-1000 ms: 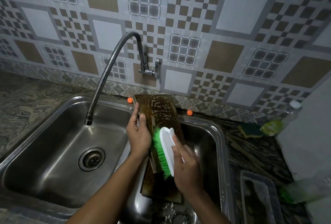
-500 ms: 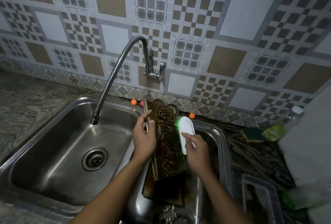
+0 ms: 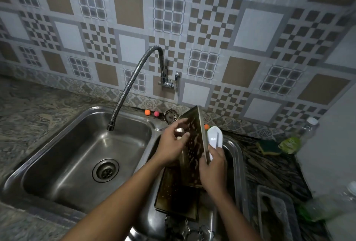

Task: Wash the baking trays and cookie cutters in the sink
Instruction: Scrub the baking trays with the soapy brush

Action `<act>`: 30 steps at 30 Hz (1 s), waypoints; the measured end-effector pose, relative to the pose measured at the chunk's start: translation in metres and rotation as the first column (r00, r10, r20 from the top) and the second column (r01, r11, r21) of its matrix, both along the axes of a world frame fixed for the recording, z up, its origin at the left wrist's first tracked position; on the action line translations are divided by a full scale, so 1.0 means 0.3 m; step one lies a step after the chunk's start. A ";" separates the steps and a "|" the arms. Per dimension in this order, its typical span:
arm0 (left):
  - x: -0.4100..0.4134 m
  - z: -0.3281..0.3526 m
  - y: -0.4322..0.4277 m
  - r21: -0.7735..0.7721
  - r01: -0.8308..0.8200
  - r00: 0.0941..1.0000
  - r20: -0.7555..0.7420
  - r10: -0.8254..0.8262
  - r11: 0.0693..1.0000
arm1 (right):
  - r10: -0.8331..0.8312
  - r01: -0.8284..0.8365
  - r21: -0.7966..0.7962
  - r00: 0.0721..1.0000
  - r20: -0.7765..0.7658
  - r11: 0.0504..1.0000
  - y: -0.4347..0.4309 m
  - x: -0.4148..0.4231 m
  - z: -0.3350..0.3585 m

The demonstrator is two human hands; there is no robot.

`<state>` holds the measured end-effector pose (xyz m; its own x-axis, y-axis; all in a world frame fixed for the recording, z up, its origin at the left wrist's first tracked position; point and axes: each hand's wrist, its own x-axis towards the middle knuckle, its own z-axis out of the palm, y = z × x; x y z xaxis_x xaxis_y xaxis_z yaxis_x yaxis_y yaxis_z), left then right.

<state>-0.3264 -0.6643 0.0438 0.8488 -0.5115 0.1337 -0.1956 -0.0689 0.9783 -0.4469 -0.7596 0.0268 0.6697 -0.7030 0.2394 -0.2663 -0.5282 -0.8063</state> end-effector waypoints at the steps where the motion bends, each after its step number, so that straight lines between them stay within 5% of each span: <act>1: 0.004 -0.019 0.017 0.063 -0.041 0.999 0.022 0.039 0.997 | -0.014 0.014 0.032 1.000 0.016 0.999 -0.010 -0.012 0.010; 4: 0.007 -0.080 0.079 0.217 -0.094 0.994 0.070 0.081 0.972 | -0.054 0.045 0.105 0.995 0.087 0.993 -0.033 -0.038 0.041; 13: 0.014 -0.023 0.187 0.246 -0.079 0.996 0.061 0.066 0.966 | -0.152 0.078 0.271 0.952 0.264 0.959 0.000 -0.036 0.123; 30: 0.446 -0.238 0.962 0.627 -0.081 0.990 -0.043 0.138 0.775 | 0.093 -0.063 0.275 0.991 -0.097 0.959 0.678 0.434 -0.172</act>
<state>-0.1925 -0.3757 -0.0276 0.8972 -0.3621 -0.2530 -0.0713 -0.6839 0.7261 -0.3166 -0.5563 -0.0248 0.7365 -0.6758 -0.0298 -0.3266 -0.3166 -0.8906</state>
